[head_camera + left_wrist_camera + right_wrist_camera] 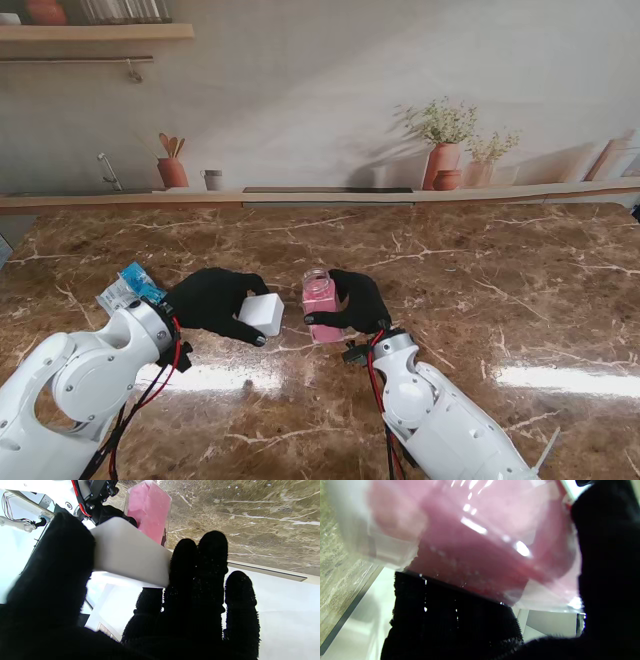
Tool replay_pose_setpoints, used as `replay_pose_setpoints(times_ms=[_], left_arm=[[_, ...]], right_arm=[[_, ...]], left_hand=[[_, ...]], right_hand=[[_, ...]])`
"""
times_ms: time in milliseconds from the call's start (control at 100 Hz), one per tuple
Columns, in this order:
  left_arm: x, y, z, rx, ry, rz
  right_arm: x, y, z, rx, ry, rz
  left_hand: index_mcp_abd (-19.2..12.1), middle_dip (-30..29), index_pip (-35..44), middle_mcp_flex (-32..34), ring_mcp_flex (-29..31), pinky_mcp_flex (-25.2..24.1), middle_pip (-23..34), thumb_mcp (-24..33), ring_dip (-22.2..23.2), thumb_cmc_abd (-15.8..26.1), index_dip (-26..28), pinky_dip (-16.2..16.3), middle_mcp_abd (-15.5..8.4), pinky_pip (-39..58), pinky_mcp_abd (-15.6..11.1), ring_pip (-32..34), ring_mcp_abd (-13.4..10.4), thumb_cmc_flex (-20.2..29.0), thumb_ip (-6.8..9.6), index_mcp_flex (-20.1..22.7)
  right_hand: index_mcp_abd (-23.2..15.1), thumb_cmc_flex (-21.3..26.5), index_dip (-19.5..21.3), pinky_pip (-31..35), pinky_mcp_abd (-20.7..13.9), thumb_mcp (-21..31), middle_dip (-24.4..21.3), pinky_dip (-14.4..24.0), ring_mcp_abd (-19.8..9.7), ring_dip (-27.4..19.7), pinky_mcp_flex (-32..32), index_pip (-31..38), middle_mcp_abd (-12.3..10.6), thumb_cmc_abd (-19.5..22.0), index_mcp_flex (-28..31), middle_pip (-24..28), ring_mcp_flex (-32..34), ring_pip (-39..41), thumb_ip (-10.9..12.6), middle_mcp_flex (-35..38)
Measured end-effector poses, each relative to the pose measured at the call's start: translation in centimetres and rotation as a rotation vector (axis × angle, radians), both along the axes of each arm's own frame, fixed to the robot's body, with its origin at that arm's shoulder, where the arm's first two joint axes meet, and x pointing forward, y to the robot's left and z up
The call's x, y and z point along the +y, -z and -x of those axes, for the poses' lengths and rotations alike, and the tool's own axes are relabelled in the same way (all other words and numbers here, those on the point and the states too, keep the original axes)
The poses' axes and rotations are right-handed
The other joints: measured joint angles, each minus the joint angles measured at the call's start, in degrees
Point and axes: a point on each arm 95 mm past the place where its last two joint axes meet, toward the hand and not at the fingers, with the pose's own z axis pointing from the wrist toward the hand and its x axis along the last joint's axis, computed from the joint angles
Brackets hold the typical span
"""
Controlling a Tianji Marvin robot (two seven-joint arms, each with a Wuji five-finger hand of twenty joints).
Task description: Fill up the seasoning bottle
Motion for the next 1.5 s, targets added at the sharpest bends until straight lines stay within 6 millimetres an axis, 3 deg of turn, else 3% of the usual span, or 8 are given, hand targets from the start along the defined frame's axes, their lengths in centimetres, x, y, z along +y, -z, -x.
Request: replay_pose_setpoints(times_ms=[220, 530, 630, 930, 1100, 1340, 1450, 1500], left_arm=[[0.5, 0.7, 0.4, 0.008, -0.015, -0.012], [0.9, 1.2, 0.6, 0.019, -0.024, -0.016], [0.9, 1.4, 0.6, 0.023, -0.025, -0.017], [1.4, 2.1, 0.8, 0.019, -0.029, -0.066], [1.7, 2.9, 0.8, 0.019, -0.018, -0.109], [2.5, 4.4, 1.0, 0.038, -0.018, -0.172], [2.9, 5.1, 1.1, 0.040, -0.025, -0.195], [3.1, 5.5, 1.2, 0.037, -0.026, -0.220]], right_arm=[[0.2, 0.6, -1.5, 0.028, -0.002, 0.017], [0.0, 1.7, -3.5, 0.092, 0.017, 0.033], [-0.1, 2.1, -4.0, 0.114, 0.029, 0.033], [-0.1, 3.2, -4.5, 0.138, 0.020, 0.092], [-0.4, 3.9, -4.6, 0.154, 0.021, 0.105], [-0.4, 4.0, -4.5, 0.152, 0.004, 0.093], [-0.5, 4.0, -4.4, 0.150, -0.009, 0.106], [-0.5, 4.0, -4.3, 0.150, -0.016, 0.112]], left_hand=[[0.0, 0.0, 0.0, 0.0, 0.0, 0.0, 0.0, 0.0, 0.0, 0.0, 0.0, 0.0, 0.0, 0.0, 0.0, 0.0, 0.0, 0.0, 0.00, 0.0], [0.1, 0.0, 0.0, 0.0, 0.0, 0.0, 0.0, -0.7, 0.0, 0.5, 0.0, 0.0, 0.0, 0.0, 0.0, 0.0, 0.0, 0.0, 0.00, 0.0], [0.1, 0.0, 0.0, 0.0, 0.0, 0.0, 0.0, -0.7, 0.0, 0.5, 0.0, 0.0, -0.1, 0.0, 0.0, 0.0, 0.0, 0.0, 0.00, 0.0], [0.1, 0.0, 0.1, 0.0, 0.0, 0.0, 0.0, -0.7, 0.0, 0.5, 0.0, 0.0, -0.1, 0.0, 0.0, 0.0, 0.0, 0.0, 0.00, 0.0], [0.2, 0.0, 0.1, 0.0, 0.0, 0.0, 0.0, -0.7, 0.0, 0.5, 0.0, 0.0, -0.1, 0.0, 0.0, 0.0, 0.0, 0.0, 0.00, 0.0], [0.2, 0.0, 0.1, 0.0, 0.0, -0.5, 0.0, -0.7, 0.0, 0.5, 0.0, 0.0, -0.1, 0.0, 0.0, 0.0, 0.0, 0.0, 0.00, 0.0], [0.2, 0.0, 0.1, 0.0, 0.0, -0.5, 0.0, -0.7, 0.0, 0.5, 0.0, 0.0, -0.1, 0.0, 0.0, 0.0, 0.0, 0.0, 0.00, 0.0], [0.2, 0.0, 0.1, 0.0, 0.0, -0.5, 0.0, -0.7, 0.0, 0.5, 0.0, 0.0, -0.1, 0.0, 0.0, 0.0, 0.0, 0.0, 0.00, 0.0]], right_hand=[[-0.8, 3.7, 1.7, -3.4, -0.7, 1.0, -0.2, -0.7, -0.6, 0.0, -2.3, -3.0, -0.4, -3.8, -0.8, -1.2, -3.3, -5.5, 0.0, -3.6], [-2.2, 4.5, 5.0, -6.8, -0.8, 6.2, -0.8, -1.0, -1.9, -0.1, -5.8, -3.5, -2.3, -4.6, -4.9, -1.4, -7.8, -10.0, 0.0, -8.9], [-2.4, 4.6, 6.5, -8.4, -0.8, 10.9, -1.6, -1.3, -2.4, -0.1, -7.3, -5.3, -2.9, -4.7, -6.7, -1.4, -10.2, -12.6, 0.0, -11.9], [-3.1, 4.6, 6.6, -9.9, -1.3, 11.5, -2.2, -1.3, -2.8, -0.1, -9.0, -6.0, -3.8, -4.7, -7.1, -0.7, -11.0, -13.0, 0.0, -13.4], [-5.4, 4.6, 7.8, -13.4, -1.4, 16.7, -8.5, -1.3, -5.4, -2.7, -11.3, -6.2, -6.5, -4.1, -11.4, 0.6, -15.7, -15.0, 0.0, -18.4], [-8.0, 4.2, 8.4, -18.8, -1.4, 23.1, -13.4, -1.3, -6.5, -8.0, -15.2, -7.8, -8.2, -3.2, -17.5, 0.4, -19.7, -16.3, 2.5, -26.2], [-8.2, 2.1, 7.7, -22.0, -1.4, 25.0, -15.0, -1.3, -7.0, -9.1, -16.7, -11.4, -8.7, -1.9, -20.1, -0.8, -21.7, -16.4, 6.3, -28.9], [-8.2, 2.0, 6.7, -22.8, -1.4, 25.3, -15.7, -1.3, -7.1, -9.5, -17.3, -14.4, -8.7, -1.2, -21.2, -1.0, -22.2, -16.9, 6.3, -30.4]])
